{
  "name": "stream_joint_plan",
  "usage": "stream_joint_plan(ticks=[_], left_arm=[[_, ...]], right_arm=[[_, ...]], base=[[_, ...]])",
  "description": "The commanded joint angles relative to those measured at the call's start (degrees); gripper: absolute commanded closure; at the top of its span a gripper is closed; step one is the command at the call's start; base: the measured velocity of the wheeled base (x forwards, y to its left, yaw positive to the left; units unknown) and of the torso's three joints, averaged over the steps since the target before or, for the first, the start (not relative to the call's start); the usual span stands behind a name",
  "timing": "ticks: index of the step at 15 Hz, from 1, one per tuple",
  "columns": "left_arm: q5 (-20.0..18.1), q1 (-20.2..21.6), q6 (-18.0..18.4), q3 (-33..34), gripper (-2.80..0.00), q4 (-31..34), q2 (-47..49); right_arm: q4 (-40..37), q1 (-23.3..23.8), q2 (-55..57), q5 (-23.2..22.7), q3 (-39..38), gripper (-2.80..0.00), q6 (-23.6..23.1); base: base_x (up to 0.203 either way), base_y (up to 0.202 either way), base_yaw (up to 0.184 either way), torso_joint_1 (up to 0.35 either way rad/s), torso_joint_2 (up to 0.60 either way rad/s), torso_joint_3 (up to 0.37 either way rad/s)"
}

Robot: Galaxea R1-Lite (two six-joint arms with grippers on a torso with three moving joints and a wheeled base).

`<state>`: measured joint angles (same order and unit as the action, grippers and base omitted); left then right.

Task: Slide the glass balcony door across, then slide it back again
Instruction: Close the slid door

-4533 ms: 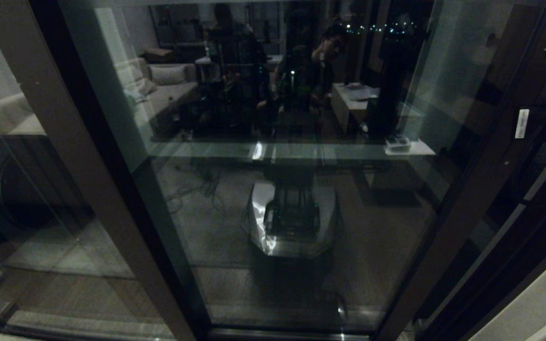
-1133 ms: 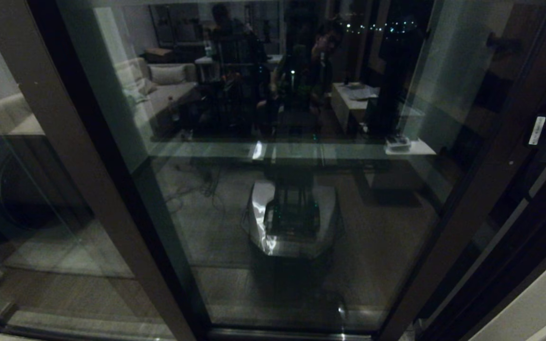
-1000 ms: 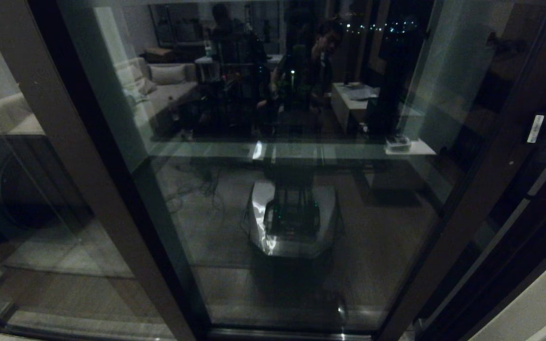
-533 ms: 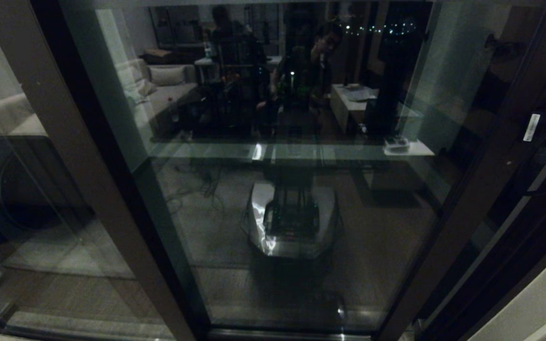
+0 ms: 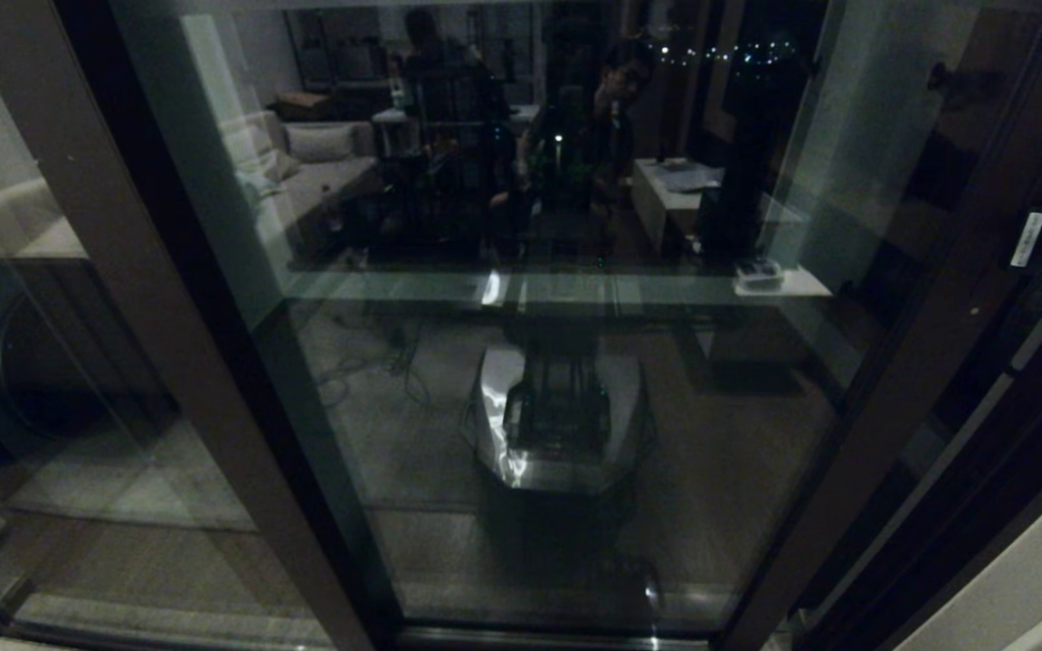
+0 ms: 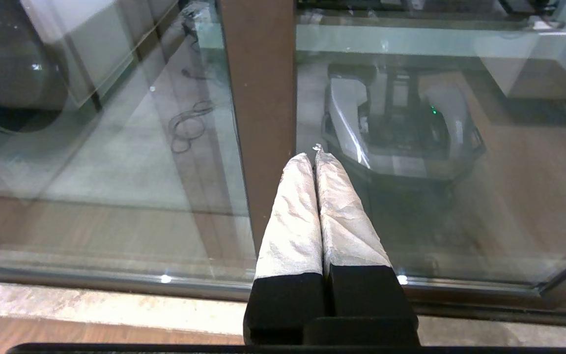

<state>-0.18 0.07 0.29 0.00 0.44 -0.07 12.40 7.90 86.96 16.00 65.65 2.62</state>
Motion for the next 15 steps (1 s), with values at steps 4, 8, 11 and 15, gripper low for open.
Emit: stream_joint_plan(ticks=[4, 8, 11, 15], left_arm=[[0.0, 0.0, 0.0, 0.1, 0.00, 0.0, 0.0], [0.0, 0.0, 0.0, 0.1, 0.00, 0.0, 0.0], [0.0, 0.0, 0.0, 0.1, 0.00, 0.0, 0.0], [0.0, 0.0, 0.0, 0.1, 0.00, 0.0, 0.0]], right_arm=[[-1.1, 1.1, -2.3, 0.3, -0.4, 0.00, -0.3], [-1.1, 1.1, -0.3, 0.2, 0.1, 0.00, -0.2], [-1.0, 0.5, 0.4, -1.0, 0.0, 0.00, -0.1], [-1.0, 0.4, 0.4, -2.5, 0.0, 0.00, 0.0]], base=[[0.000, 0.000, 0.000, 0.000, 0.00, 0.000], [0.000, 0.000, 0.000, 0.000, 0.00, 0.000], [0.000, 0.000, 0.000, 0.000, 0.00, 0.000], [0.000, 0.000, 0.000, 0.000, 0.00, 0.000]])
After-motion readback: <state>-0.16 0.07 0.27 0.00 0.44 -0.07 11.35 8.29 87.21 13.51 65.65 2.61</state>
